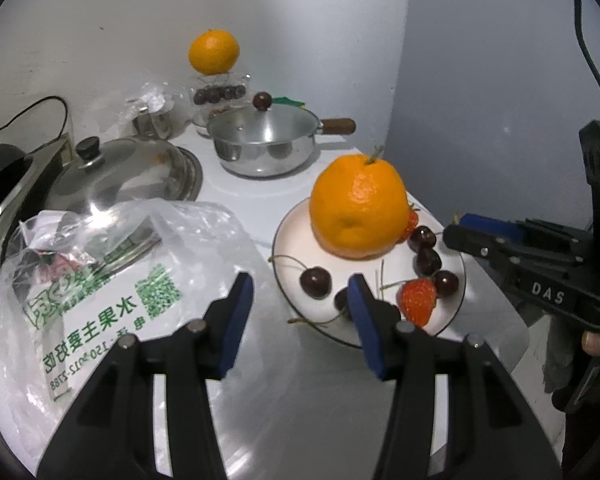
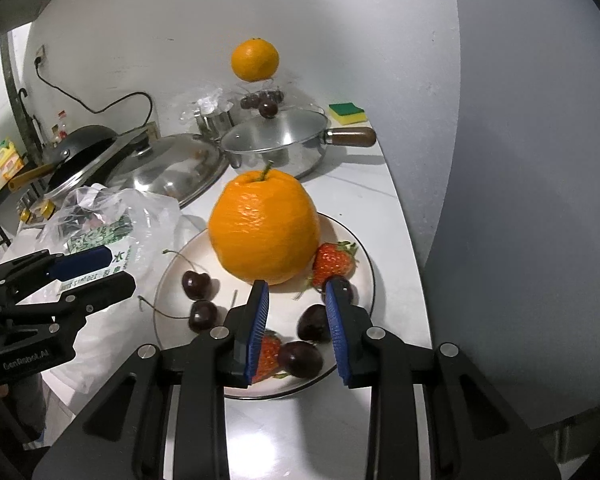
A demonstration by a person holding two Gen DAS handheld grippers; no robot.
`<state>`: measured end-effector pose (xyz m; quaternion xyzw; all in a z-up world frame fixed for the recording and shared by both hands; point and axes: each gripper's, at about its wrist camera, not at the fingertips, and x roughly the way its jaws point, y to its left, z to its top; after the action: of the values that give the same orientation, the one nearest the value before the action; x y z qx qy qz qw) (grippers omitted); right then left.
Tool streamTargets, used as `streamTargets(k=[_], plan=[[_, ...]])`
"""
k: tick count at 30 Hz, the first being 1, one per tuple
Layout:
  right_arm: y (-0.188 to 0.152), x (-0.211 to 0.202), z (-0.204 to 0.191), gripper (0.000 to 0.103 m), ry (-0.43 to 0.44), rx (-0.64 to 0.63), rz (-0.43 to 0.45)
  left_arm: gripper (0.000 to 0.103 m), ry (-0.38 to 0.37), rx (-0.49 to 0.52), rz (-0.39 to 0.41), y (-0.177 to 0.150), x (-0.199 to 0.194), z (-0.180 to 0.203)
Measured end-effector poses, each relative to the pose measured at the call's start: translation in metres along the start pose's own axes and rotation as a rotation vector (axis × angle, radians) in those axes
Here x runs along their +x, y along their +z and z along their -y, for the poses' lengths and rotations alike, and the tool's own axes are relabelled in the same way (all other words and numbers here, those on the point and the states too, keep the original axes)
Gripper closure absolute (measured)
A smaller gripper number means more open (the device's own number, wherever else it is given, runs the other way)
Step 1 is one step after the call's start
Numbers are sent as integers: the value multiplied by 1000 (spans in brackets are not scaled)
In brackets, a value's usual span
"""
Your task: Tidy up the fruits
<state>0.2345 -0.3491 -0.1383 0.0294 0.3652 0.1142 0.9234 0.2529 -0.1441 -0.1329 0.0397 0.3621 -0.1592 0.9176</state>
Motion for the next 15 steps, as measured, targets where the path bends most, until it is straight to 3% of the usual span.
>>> streamTargets(k=[2, 15], plan=[[0, -3, -6, 64, 1, -6, 4, 52, 4, -5, 9, -2, -6, -3], [-1, -25, -50, 64, 10, -56, 32, 51, 22, -38, 63, -20, -51, -26]])
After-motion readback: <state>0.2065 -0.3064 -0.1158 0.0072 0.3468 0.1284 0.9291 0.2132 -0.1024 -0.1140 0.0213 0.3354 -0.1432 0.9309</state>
